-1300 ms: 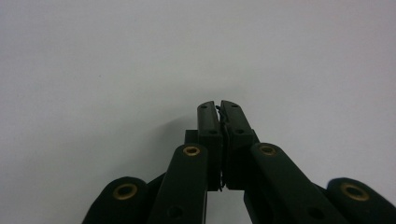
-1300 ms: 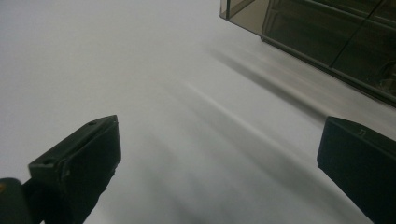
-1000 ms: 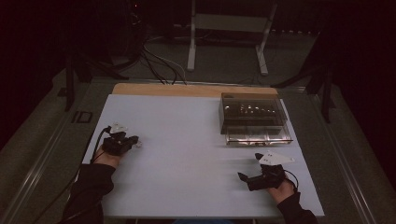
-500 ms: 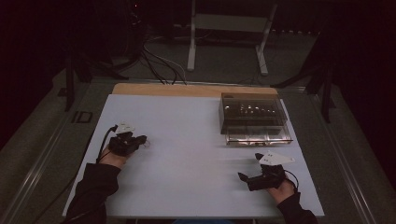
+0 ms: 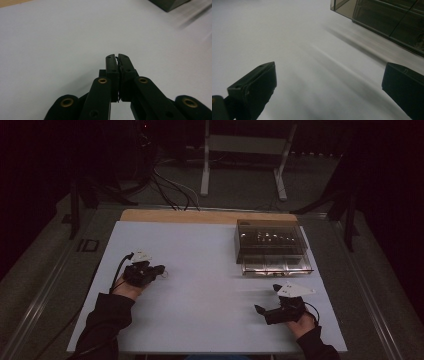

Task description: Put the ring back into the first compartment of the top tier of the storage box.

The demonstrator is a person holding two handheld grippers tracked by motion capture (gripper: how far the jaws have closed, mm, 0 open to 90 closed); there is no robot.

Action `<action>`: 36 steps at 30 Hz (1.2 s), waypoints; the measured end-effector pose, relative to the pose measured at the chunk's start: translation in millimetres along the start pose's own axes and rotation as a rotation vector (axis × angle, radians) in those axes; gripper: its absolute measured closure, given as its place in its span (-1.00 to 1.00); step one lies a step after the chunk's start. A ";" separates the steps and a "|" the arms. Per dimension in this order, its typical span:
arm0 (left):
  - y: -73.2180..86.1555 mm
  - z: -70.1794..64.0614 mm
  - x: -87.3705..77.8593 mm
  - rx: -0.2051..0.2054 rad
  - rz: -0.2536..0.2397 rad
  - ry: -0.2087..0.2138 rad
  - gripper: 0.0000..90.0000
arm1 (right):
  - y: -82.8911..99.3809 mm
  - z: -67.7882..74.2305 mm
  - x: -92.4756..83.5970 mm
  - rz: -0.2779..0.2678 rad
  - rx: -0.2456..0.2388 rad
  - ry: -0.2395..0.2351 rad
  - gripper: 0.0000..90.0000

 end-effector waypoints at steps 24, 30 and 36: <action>-23.7 -41.4 7.9 0.091 0.004 0.080 1.00 | -0.5 0.7 0.5 -0.001 0.001 -0.005 -1.00; -29.0 -51.5 9.8 0.118 0.006 0.096 1.00 | -0.6 0.5 0.1 -0.003 0.001 -0.004 -1.00; -33.9 -62.9 11.5 0.143 0.006 0.119 1.00 | -0.7 1.0 0.1 -0.002 -0.001 -0.004 -1.00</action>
Point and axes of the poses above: each handheld gripper's, and its own axes: x roughly forward along the jaws, y roughly out of its underside, z roughly to its left, the point moved 9 cm from there along x, roughly forward along the jaws, and after that the axes turned 11 degrees about z, right-handed, at the moved point
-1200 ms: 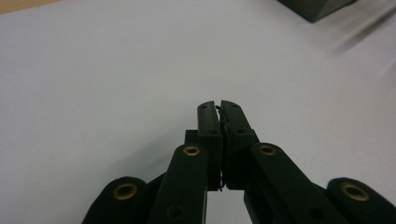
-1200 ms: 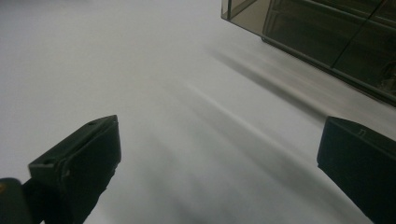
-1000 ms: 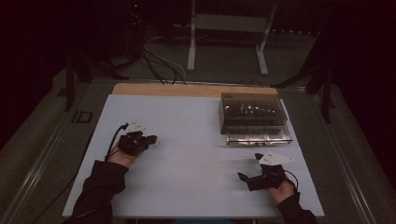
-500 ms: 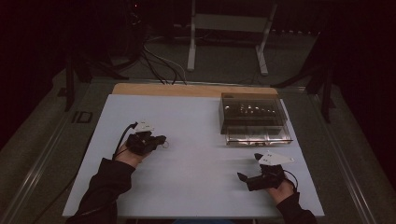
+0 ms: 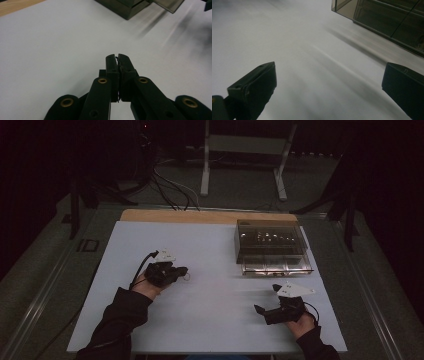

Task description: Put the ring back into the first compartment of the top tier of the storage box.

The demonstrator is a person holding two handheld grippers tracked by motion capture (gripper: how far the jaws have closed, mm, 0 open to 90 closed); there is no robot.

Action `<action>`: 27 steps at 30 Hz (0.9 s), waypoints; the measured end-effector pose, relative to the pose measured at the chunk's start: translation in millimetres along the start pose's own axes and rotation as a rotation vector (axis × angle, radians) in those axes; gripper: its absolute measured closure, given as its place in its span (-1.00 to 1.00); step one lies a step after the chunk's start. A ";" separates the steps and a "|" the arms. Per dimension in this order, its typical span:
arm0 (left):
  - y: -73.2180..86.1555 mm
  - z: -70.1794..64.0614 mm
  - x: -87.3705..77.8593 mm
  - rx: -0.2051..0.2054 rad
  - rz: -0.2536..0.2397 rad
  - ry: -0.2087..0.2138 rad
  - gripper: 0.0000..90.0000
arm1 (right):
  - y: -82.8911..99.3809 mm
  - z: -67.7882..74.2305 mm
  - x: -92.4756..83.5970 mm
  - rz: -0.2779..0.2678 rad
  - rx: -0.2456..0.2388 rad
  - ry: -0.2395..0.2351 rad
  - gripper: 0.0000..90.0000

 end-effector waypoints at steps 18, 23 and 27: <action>-20.7 -27.2 3.2 0.069 -0.008 0.052 1.00 | -0.2 0.7 -0.5 -0.001 -0.002 -0.001 -1.00; -26.5 -36.4 4.2 0.088 -0.017 0.072 1.00 | 0.0 0.8 -0.4 0.001 -0.002 -0.001 -1.00; -31.4 -41.9 3.4 0.107 -0.019 0.082 1.00 | -0.3 1.0 -0.5 -0.001 -0.005 -0.001 -1.00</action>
Point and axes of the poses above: each handheld gripper's, and its own axes: x roughly forward along the jaws, y roughly out of its underside, z roughly to its left, the point moved 9 cm from there along x, roughly forward along the jaws, and after that the axes turned 11 degrees about z, right-handed, at the moved point
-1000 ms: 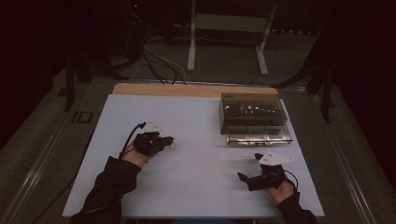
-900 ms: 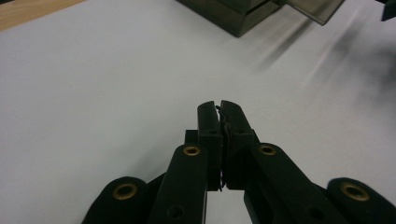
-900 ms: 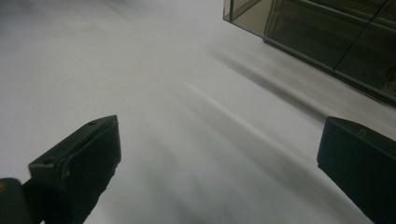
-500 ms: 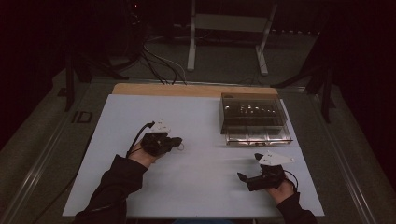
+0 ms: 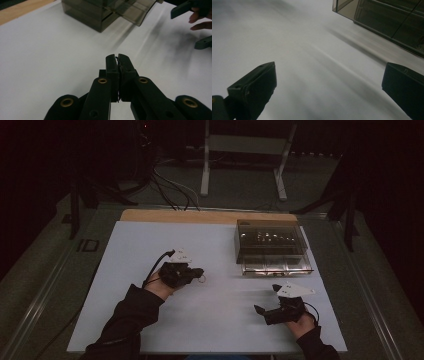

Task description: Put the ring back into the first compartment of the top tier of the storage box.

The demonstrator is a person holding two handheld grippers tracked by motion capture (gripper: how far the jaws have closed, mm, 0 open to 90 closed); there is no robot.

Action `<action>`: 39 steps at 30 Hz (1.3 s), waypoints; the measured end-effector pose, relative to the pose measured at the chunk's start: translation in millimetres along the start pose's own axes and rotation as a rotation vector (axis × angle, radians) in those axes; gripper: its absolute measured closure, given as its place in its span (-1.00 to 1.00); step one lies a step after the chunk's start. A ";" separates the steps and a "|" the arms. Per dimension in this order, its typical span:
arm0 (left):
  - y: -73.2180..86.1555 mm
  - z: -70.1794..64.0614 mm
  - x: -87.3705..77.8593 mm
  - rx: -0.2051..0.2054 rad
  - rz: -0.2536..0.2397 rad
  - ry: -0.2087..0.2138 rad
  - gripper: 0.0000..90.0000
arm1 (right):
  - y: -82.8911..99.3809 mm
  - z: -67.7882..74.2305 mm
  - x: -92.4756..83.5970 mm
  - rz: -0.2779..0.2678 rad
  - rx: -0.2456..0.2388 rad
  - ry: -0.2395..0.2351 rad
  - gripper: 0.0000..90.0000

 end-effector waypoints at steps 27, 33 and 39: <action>-40.4 -29.8 6.8 0.086 -0.027 0.061 1.00 | 0.4 0.5 -1.3 -0.002 -0.005 0.000 -1.00; -50.4 -34.6 9.4 0.101 -0.040 0.066 1.00 | 0.4 1.1 -1.1 -0.001 -0.004 -0.001 -1.00; -60.5 -38.8 13.1 0.121 -0.051 0.069 1.00 | 0.4 1.2 -1.5 -0.002 -0.006 -0.001 -1.00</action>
Point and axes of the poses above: each handheld gripper's, and its own axes: x roughly forward along the jaws, y roughly out of its underside, z roughly to its left, the point moved 9 cm from there along x, roughly forward along the jaws, and after that the axes turned 11 degrees about z, right-handed, at the moved point
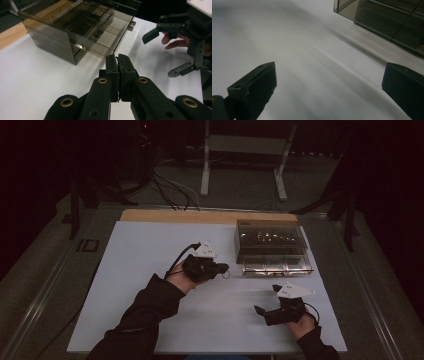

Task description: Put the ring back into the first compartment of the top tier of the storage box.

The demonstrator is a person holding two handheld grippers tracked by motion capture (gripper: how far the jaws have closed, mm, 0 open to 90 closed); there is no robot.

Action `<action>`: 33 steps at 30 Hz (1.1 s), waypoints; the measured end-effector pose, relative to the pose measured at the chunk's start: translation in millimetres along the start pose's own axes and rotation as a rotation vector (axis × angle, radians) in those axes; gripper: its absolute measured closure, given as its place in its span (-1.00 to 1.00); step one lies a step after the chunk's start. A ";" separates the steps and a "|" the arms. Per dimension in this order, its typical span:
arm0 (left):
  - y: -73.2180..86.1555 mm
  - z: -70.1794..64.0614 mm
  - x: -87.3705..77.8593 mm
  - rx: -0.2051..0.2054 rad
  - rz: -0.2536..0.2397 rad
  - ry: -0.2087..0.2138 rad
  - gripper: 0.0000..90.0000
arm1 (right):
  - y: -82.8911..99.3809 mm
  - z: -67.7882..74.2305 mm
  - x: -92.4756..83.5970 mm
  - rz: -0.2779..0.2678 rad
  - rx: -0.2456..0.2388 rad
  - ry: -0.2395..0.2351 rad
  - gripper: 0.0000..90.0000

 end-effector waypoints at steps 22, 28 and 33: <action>-33.9 -7.2 13.8 0.036 -0.027 0.025 1.00 | -1.7 0.5 -1.5 -0.012 -0.006 0.003 -1.00; -42.5 -4.9 19.3 0.035 -0.029 0.032 1.00 | -1.4 1.3 -0.2 -0.008 -0.005 -0.002 -1.00; -50.9 -3.5 23.8 0.038 -0.039 0.034 1.00 | -1.2 1.2 -0.3 -0.008 -0.005 -0.004 -1.00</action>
Point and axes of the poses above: each handheld gripper's, and its own axes: x roughly forward along the jaws, y roughly out of its underside, z roughly to its left, the point moved 9 cm from there along x, roughly forward along the jaws, and after that the axes turned 11 degrees about z, right-handed, at the moved point
